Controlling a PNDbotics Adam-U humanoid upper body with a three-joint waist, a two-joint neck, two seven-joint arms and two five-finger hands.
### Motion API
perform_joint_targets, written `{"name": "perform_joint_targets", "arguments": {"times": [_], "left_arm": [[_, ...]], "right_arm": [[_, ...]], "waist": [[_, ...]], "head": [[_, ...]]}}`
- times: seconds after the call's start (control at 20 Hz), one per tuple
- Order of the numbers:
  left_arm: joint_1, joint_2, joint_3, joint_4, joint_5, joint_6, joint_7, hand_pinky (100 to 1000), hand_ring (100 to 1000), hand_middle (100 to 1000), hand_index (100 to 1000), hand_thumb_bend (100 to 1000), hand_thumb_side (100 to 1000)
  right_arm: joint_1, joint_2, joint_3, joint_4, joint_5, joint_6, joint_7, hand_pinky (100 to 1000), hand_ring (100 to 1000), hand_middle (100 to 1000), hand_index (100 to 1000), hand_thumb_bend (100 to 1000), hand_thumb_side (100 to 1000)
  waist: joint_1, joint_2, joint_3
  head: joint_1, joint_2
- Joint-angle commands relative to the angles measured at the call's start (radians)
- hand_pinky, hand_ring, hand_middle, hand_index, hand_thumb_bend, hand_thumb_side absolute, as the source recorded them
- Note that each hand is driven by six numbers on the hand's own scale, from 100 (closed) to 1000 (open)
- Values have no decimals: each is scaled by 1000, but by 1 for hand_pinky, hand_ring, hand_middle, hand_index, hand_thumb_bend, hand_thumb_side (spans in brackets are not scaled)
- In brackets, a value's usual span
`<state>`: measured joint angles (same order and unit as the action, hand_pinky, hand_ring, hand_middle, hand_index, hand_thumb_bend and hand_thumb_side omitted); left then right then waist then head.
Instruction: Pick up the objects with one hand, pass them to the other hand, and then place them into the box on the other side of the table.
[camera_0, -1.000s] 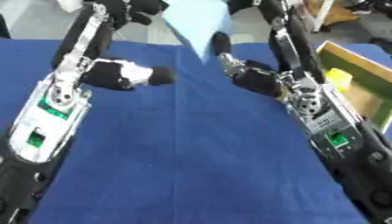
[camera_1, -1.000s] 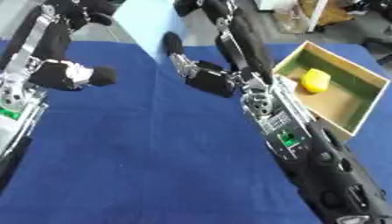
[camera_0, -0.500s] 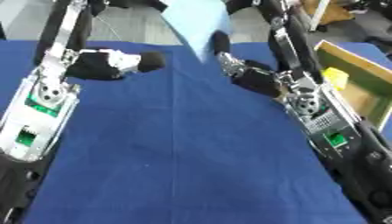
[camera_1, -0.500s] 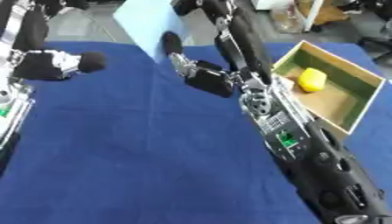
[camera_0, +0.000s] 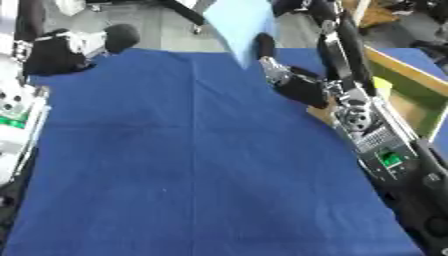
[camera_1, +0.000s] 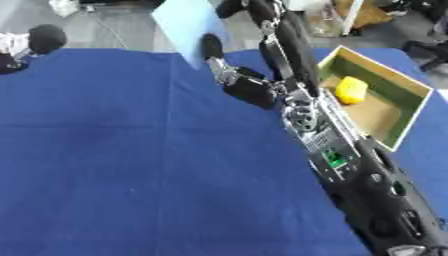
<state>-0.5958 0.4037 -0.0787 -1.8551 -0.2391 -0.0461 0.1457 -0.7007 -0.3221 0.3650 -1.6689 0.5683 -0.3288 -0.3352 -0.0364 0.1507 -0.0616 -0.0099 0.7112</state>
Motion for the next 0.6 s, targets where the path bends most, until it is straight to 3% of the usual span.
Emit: {"name": "perform_joint_targets", "arguments": {"times": [0.05,0.35,0.6], "left_arm": [[3,38,42,-24,-11,1,31,732,732,745,696,1000,558],[49,64,80,-15,-12,6,73,731,732,745,694,1000,556],[80,74,103,-2,-10,8,104,730,732,745,692,1000,555]], "right_arm": [[-1,-46,-34,-6,7,11,-21,843,644,410,890,100,100],[53,-134,-119,15,13,65,-82,845,644,416,887,100,100],[83,-201,-199,118,-12,128,-154,850,642,433,877,100,100]], "waist": [[10,-24,-3],[3,-24,0],[4,-23,7]], "head": [[-10,-12],[-33,-18],[-43,-15]]}}
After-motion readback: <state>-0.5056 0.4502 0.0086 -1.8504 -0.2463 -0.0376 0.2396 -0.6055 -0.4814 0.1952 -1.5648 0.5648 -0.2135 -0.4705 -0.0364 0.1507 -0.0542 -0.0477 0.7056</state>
